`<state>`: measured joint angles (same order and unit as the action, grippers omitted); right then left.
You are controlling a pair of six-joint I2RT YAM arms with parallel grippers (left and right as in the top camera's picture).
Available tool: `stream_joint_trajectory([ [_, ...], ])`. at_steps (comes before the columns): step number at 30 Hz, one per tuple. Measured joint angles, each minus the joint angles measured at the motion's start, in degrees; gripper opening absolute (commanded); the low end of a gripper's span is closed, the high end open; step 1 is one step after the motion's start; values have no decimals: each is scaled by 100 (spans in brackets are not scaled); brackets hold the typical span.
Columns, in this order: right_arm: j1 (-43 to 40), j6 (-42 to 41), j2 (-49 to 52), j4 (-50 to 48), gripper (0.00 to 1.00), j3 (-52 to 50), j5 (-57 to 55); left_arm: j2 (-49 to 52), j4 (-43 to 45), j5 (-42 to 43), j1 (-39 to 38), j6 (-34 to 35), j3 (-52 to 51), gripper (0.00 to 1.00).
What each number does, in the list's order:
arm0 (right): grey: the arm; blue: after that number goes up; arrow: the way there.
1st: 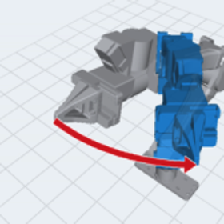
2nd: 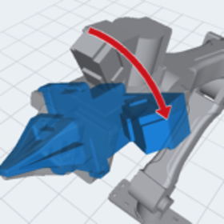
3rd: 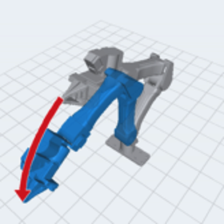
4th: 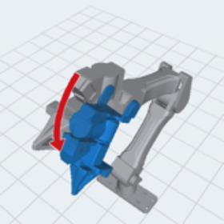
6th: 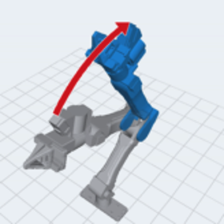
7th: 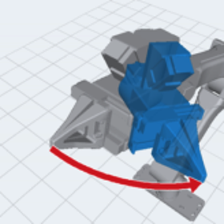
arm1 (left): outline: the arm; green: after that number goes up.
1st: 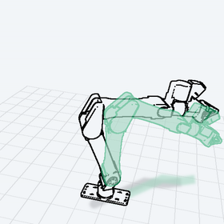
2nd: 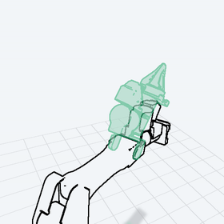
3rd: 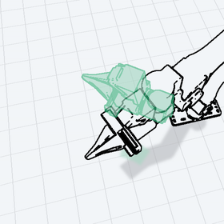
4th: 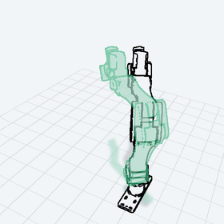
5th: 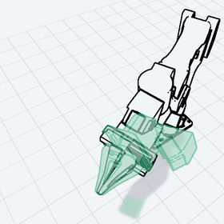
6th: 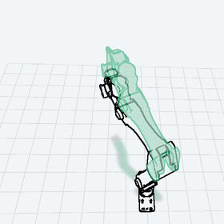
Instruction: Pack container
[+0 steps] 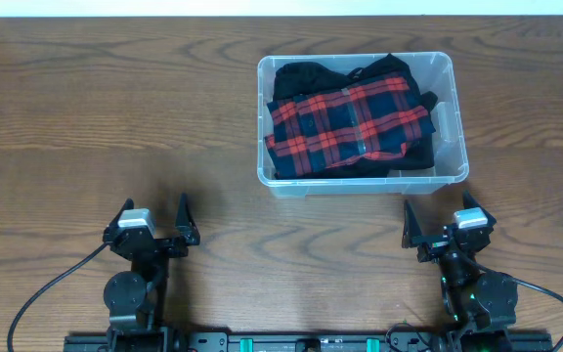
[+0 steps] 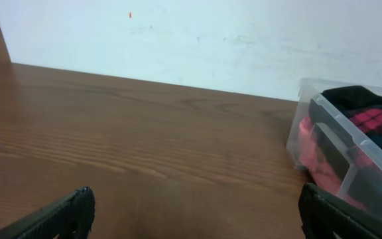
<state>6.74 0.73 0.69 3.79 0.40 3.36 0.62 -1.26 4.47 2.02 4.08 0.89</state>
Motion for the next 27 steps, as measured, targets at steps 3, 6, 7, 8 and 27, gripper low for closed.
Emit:
stream_joint_trajectory([
  [3,0,0,0,0,99,0,0,0,-2,-17,2,-94,0,98],
  [6,0,0,0,0,99,0,0,0,-2,-20,2,-149,0,98],
  [7,0,0,0,0,99,0,0,0,0,-20,0,-155,0,98],
  [8,0,0,0,-2,99,0,0,0,0,-20,0,-160,0,98],
  [27,0,0,0,0,99,0,0,0,-2,-20,2,-247,0,98],
])
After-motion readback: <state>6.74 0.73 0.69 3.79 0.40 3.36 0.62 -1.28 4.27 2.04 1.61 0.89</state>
